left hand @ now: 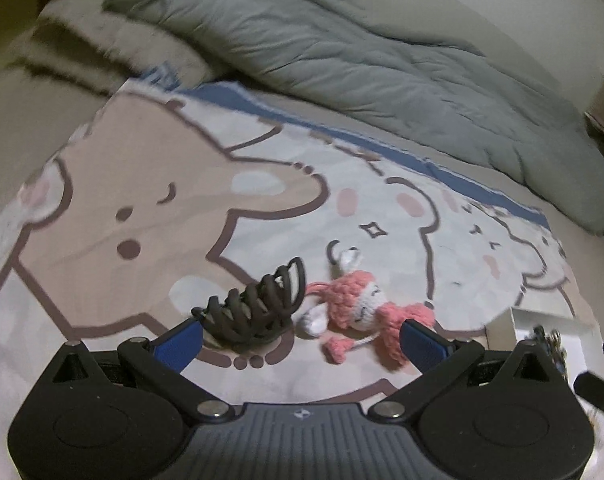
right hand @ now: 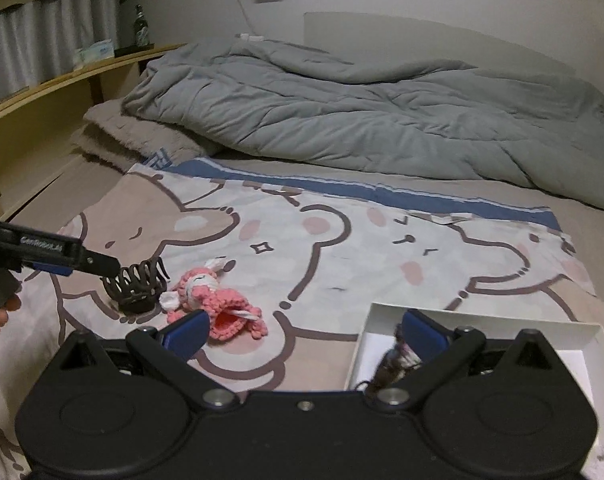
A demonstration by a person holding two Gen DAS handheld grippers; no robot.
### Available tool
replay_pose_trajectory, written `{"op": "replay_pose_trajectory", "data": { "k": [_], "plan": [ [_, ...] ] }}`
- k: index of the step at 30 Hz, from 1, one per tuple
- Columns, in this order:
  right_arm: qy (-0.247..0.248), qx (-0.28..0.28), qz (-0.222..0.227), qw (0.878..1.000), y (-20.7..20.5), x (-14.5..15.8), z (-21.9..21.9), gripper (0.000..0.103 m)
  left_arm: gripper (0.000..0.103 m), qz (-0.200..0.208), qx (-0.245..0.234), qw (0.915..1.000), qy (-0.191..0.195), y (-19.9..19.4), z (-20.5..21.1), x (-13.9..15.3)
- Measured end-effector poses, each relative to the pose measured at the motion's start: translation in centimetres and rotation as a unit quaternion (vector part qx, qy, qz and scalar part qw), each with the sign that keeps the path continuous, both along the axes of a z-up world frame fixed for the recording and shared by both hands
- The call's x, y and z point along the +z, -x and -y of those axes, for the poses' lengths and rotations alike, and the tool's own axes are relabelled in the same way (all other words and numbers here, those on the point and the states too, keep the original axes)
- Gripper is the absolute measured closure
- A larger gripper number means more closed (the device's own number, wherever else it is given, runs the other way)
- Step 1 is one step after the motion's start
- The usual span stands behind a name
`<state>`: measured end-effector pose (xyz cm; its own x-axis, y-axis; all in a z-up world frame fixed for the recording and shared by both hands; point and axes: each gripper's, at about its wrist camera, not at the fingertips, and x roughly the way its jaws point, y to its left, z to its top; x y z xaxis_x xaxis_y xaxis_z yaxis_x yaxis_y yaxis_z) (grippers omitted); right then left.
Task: Organize objects
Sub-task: 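Move both tools toward the black claw clip and pink doll, then grasp the black claw clip with left tool while right tool grasps pink doll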
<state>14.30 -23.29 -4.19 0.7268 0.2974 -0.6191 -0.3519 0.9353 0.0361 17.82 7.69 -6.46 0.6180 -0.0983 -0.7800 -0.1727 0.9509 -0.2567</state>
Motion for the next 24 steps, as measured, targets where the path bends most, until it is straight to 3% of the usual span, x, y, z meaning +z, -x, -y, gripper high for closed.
{"op": "replay_pose_trajectory", "data": {
  "k": [9, 16, 24],
  "plan": [
    [0.054, 0.056, 0.01, 0.997, -2.9, -1.3, -3.5, 0.0, 0.005, -0.042, 0.067, 0.996, 0.042, -2.2, -0.9, -2.8],
    [0.121, 0.141, 0.02, 0.982, -4.4, -3.0, -7.6, 0.0, 0.01, -0.061, 0.103, 0.9923, 0.03, -3.7, -0.7, -4.6],
    [0.141, 0.207, -0.005, 0.968, -6.5, -6.2, -11.6, 0.019, 0.012, -0.079, 0.113, 0.9905, 0.006, -5.1, -0.5, -6.6]
  ]
}}
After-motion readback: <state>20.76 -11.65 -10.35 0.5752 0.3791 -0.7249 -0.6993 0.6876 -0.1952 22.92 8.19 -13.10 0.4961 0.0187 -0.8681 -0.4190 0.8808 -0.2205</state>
